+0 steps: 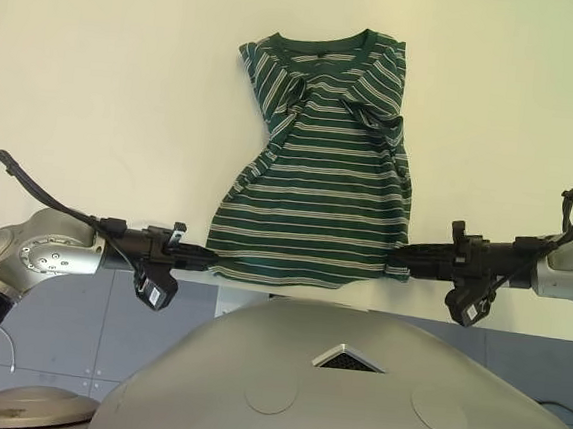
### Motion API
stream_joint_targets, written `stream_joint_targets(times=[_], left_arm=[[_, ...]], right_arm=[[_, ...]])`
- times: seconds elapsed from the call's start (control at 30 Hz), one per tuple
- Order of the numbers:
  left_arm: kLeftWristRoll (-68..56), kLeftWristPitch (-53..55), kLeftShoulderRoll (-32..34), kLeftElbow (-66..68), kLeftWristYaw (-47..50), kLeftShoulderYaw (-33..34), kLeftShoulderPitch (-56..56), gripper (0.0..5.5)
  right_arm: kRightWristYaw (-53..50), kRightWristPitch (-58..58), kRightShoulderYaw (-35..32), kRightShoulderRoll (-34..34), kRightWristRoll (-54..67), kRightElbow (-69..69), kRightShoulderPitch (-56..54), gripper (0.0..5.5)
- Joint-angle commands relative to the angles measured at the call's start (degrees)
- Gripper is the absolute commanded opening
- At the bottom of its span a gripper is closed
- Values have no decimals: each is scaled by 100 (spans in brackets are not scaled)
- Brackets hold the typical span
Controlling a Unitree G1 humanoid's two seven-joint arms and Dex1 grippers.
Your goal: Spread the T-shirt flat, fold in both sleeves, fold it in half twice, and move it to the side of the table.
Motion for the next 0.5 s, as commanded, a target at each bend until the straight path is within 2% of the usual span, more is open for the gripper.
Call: stream_joint_targets(times=[0.03, 0.13, 0.23, 0.33, 0.4, 0.5], left_arm=[[-179, 433, 62, 135, -173, -147, -21, 0], [-582, 680, 59, 159, -247, -175, -80, 0], [-1514, 1380, 106, -221, -431, -99, -125, 0], [-3253, 2866, 314, -1060, -775, 189, -171, 0], [-4701, 4223, 265, -1410, -939, 437, -603, 0], [-5948, 5796, -649, -412, -972, 719, -2351, 0]], right_arm=[[-31, -1, 56, -199, 51, -140, 49, 67], [-31, 92, 110, -251, 98, -111, 62, 4], [81, 826, 133, -324, 771, -296, 36, 2], [230, 2869, -129, -457, 2818, -912, -231, 2], [457, 4580, -357, -434, 4309, -904, -1101, 2], [1174, 6132, -432, 1, 4965, 530, -2738, 2]])
